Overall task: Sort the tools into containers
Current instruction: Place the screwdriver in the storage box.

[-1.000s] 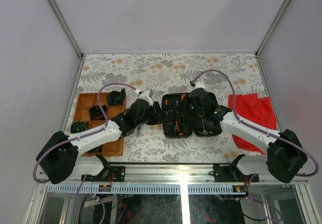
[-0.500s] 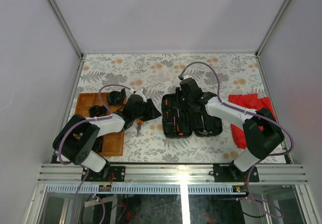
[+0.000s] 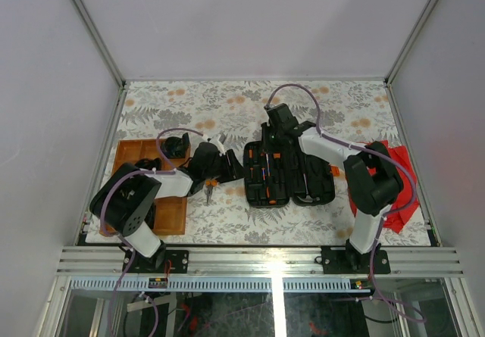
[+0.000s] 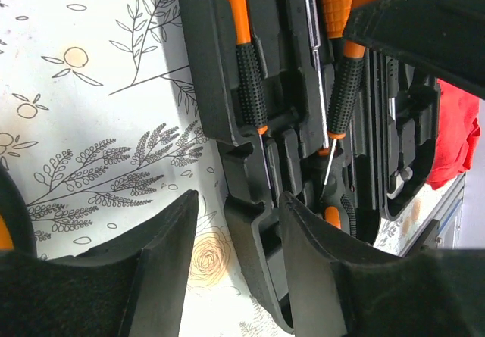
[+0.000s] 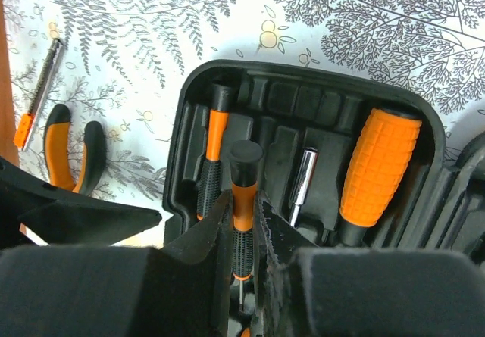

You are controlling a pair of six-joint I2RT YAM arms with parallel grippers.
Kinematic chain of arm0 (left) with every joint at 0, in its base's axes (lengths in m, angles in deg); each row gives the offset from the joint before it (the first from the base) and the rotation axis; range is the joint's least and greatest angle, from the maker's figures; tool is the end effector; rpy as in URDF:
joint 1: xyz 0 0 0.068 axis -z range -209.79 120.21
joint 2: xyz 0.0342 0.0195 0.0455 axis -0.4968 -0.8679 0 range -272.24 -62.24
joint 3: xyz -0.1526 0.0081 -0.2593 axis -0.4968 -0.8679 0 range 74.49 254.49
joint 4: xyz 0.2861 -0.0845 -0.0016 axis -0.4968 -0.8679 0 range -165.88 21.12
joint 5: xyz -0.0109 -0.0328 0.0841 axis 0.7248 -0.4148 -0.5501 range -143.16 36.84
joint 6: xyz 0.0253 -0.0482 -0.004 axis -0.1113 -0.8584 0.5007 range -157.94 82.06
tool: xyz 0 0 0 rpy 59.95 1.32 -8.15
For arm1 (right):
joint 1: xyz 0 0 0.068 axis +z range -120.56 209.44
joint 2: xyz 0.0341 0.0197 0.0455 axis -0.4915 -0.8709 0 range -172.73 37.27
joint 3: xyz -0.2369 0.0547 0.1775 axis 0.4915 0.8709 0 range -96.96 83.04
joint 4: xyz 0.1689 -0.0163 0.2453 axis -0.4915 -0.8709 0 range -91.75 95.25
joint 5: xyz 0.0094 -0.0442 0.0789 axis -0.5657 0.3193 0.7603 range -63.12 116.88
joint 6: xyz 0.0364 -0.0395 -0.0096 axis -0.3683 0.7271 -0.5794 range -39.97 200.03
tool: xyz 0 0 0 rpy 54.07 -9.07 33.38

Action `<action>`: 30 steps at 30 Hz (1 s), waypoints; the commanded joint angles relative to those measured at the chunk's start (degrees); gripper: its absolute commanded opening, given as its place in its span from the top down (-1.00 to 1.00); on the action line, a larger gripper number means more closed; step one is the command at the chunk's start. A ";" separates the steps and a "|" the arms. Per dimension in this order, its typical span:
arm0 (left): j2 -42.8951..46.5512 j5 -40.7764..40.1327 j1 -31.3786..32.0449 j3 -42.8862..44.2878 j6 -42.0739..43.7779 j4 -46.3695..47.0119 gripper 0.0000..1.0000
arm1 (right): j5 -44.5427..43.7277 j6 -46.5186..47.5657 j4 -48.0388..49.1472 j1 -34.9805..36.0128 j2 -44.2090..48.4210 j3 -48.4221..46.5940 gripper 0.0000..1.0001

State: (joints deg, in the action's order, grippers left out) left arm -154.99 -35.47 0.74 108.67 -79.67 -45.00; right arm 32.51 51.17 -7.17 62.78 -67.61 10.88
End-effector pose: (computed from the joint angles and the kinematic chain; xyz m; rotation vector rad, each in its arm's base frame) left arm 0.2725 -0.1735 0.1332 -0.0385 2.3422 -1.0149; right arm 0.3693 0.2474 0.2155 -0.1454 2.4435 0.6247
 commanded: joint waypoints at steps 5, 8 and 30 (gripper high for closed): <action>-3.02 2.52 -0.55 1.68 0.69 4.87 0.16 | 3.56 0.89 -1.22 -1.67 -4.57 -5.89 0.99; -3.13 2.01 -0.50 1.89 1.05 4.25 0.18 | 3.77 0.72 -1.40 -1.95 -6.16 -7.19 0.97; -3.43 0.50 -0.37 3.78 2.97 0.94 0.23 | 2.02 -1.96 -2.60 -3.81 -12.26 -11.57 0.74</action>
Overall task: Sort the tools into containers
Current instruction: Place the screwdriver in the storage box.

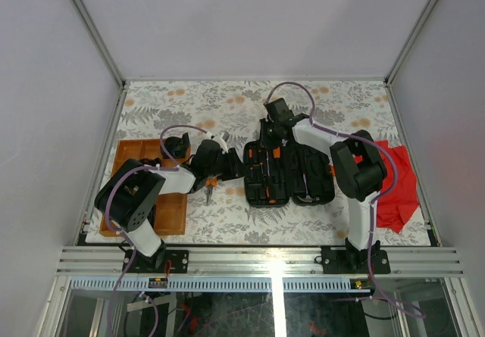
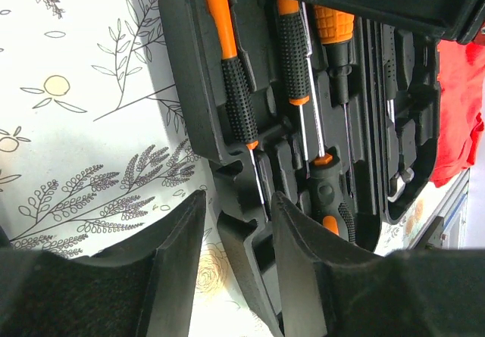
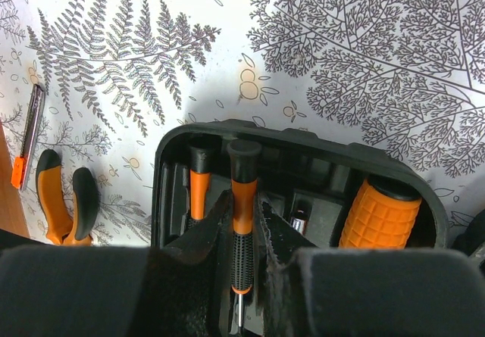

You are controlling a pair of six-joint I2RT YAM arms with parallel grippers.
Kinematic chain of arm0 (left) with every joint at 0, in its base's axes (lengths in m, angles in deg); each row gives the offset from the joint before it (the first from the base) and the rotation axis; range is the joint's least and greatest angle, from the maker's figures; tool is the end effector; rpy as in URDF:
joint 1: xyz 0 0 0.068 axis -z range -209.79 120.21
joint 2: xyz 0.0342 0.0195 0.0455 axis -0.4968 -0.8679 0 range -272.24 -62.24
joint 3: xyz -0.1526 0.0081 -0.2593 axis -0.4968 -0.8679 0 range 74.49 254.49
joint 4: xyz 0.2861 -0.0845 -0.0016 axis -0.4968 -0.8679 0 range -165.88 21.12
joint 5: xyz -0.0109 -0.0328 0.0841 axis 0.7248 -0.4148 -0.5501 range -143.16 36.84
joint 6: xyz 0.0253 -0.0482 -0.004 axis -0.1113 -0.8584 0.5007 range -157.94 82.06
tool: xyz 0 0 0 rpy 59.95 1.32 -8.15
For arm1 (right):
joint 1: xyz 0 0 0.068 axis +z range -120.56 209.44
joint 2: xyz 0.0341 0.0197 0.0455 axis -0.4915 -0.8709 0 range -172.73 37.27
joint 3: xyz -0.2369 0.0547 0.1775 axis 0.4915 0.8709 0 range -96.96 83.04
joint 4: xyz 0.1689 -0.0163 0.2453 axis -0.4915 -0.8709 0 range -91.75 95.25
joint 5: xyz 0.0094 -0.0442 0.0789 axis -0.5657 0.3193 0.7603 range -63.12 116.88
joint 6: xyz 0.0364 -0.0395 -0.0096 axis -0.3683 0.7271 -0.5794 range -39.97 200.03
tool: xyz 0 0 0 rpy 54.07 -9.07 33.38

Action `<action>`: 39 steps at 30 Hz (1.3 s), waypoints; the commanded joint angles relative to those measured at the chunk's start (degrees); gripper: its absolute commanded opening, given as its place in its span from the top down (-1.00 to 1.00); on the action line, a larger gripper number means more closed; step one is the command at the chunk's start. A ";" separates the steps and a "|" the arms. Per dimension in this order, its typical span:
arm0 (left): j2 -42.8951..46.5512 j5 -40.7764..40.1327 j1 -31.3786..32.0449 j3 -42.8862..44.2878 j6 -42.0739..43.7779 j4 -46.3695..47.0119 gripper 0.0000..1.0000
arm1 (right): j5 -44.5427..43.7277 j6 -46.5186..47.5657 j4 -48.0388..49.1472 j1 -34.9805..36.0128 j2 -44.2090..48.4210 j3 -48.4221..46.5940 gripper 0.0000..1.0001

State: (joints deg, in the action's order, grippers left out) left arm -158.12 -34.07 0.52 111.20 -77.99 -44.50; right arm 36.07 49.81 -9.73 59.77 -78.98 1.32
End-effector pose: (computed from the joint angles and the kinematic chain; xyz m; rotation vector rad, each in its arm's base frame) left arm 0.2843 -0.1800 0.1300 0.0062 2.3417 -1.0235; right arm 0.4192 0.2521 0.1811 -0.0776 2.5333 0.6468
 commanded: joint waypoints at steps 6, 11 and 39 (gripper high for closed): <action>-0.42 -1.07 -0.16 1.44 1.29 0.20 0.24 | -1.95 -0.79 -0.39 -0.88 -0.28 -2.27 0.36; -0.58 -1.06 -0.16 1.64 1.29 0.00 0.25 | -2.72 -0.51 -0.66 -0.85 1.45 -2.14 0.29; -0.98 -0.94 -0.20 2.40 1.47 -0.37 0.32 | 0.65 -0.71 0.41 3.19 10.09 7.81 0.41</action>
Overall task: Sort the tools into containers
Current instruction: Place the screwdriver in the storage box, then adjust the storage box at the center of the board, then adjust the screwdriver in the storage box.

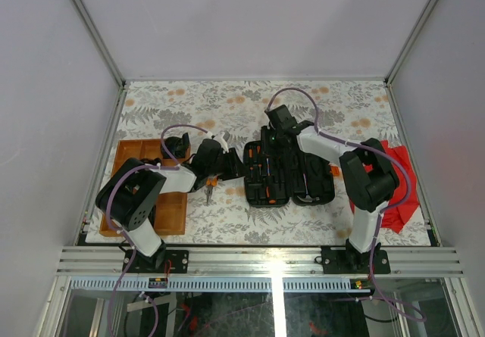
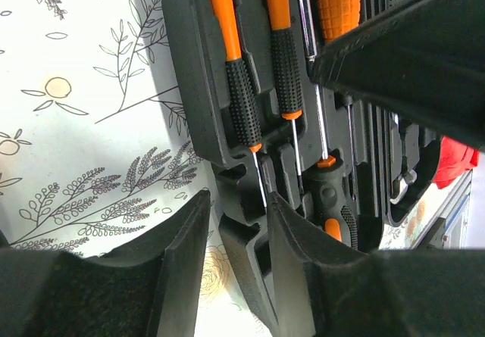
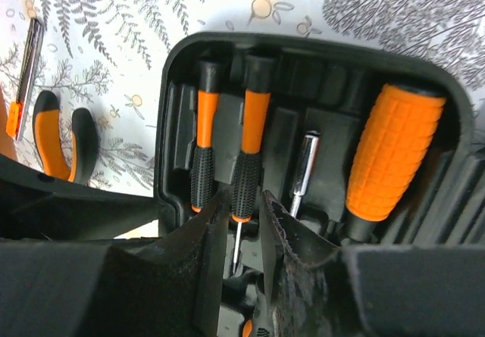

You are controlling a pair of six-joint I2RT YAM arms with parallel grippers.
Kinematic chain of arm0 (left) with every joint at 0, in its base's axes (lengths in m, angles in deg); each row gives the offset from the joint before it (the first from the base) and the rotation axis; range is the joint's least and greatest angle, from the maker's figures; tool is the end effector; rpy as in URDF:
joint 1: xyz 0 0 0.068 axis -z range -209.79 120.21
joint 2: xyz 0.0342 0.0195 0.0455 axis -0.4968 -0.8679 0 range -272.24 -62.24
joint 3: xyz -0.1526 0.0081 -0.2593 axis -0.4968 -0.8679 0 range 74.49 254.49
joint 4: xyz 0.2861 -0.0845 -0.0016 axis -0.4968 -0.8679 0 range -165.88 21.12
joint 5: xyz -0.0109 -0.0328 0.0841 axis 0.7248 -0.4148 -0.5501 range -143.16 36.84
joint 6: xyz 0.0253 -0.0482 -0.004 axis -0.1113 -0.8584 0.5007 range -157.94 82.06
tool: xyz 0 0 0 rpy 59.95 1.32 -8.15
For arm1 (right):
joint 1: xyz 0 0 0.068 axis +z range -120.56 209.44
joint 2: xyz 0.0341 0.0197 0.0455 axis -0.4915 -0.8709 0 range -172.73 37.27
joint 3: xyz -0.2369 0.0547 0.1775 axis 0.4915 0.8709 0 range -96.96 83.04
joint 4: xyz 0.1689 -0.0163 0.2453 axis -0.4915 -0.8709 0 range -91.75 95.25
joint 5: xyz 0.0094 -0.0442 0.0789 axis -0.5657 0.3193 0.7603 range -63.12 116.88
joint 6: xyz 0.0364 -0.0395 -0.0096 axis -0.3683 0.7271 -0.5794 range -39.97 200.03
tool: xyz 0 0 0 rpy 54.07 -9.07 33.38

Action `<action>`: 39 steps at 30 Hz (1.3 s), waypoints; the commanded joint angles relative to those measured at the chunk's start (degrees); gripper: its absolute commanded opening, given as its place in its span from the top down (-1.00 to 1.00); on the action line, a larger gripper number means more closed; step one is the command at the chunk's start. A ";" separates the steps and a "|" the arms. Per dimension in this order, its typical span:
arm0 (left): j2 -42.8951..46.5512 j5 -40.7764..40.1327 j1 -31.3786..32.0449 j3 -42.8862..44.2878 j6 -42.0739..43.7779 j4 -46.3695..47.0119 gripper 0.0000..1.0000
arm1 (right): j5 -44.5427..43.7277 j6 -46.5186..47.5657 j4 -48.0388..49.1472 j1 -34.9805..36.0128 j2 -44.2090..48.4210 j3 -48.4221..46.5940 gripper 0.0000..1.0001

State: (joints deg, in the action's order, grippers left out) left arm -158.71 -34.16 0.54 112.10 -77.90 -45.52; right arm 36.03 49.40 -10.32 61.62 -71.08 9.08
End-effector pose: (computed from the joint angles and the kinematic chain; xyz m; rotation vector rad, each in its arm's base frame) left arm 0.2872 -0.1817 0.1296 0.0044 2.3540 -1.0164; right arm 0.3789 0.2454 0.1965 -0.1088 2.5460 0.6575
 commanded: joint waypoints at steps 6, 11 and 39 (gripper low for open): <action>-0.32 -0.90 -0.22 1.59 1.47 0.55 0.36 | -0.30 -0.04 0.00 2.35 0.79 -1.47 0.45; -0.12 -0.68 -0.14 1.50 1.60 0.57 0.37 | -2.27 0.33 -2.00 2.92 -0.05 -2.92 0.53; 0.01 0.02 -0.17 1.14 1.60 1.62 0.45 | -5.87 1.93 -6.70 4.24 -3.50 -5.32 0.76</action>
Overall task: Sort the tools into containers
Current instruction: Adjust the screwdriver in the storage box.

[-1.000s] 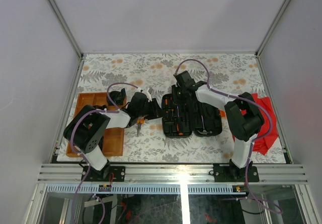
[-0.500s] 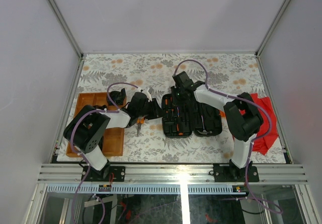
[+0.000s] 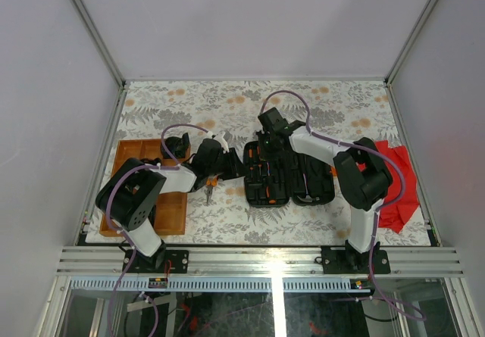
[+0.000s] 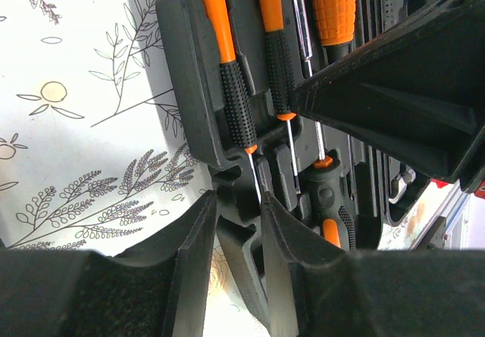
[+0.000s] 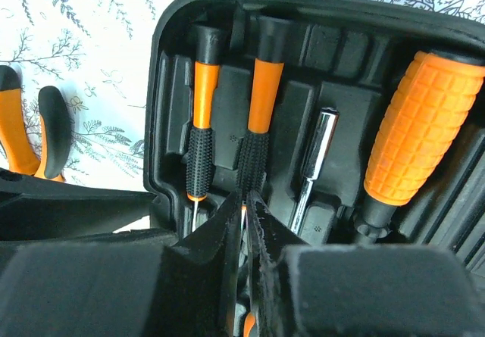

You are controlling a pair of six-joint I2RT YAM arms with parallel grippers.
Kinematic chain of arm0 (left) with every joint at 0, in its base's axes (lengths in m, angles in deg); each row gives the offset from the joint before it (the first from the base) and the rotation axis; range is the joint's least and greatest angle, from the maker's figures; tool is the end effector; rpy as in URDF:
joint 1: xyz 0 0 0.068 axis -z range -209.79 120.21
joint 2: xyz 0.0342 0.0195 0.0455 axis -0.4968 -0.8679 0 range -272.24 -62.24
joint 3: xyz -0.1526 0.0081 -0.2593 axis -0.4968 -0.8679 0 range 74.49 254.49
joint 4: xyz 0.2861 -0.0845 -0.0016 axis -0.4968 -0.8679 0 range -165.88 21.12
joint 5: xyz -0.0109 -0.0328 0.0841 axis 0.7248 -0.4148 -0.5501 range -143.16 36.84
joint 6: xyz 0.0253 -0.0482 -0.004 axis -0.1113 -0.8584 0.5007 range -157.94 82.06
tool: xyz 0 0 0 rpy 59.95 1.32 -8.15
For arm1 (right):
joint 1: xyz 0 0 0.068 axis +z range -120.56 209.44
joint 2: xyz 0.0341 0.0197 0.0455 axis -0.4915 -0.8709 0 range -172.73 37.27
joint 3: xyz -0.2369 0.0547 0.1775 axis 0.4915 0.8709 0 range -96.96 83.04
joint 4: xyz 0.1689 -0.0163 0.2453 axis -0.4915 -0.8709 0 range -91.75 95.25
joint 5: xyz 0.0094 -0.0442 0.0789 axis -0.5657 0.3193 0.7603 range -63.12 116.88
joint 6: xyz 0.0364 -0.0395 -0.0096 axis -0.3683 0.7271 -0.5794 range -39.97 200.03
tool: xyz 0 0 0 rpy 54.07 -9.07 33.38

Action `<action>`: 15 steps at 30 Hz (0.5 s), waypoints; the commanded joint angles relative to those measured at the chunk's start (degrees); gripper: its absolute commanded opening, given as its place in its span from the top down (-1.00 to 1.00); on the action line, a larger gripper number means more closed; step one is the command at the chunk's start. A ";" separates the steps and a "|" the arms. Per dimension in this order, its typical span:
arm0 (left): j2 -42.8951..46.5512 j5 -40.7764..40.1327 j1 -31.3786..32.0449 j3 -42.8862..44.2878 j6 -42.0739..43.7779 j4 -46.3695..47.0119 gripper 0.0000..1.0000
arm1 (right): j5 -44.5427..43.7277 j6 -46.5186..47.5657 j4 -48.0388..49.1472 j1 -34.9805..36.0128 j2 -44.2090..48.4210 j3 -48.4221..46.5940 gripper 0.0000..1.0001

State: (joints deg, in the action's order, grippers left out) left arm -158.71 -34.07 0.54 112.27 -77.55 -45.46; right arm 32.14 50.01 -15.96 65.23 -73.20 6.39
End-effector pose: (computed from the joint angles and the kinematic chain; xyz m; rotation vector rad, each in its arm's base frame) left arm 0.2879 -0.1822 0.1305 0.0136 2.3487 -1.0167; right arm 0.3672 0.2690 0.1894 -0.1701 2.6187 0.5501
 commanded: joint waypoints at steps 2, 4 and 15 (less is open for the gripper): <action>-0.03 -0.07 -0.18 0.93 1.21 1.63 0.45 | -1.99 1.53 -1.32 0.68 -1.75 -2.84 0.76; -0.04 -0.11 -0.18 0.93 1.21 1.63 0.46 | -1.96 1.73 -1.48 0.68 -2.16 -2.96 0.76; -0.23 0.36 -0.11 1.07 1.21 1.76 0.49 | -1.66 3.18 -4.83 1.02 -5.14 -4.93 0.74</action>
State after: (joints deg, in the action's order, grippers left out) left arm -158.71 -34.05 0.52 112.27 -77.55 -45.46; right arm 32.01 51.58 -19.45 65.36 -75.26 3.16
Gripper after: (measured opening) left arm 0.264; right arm 0.125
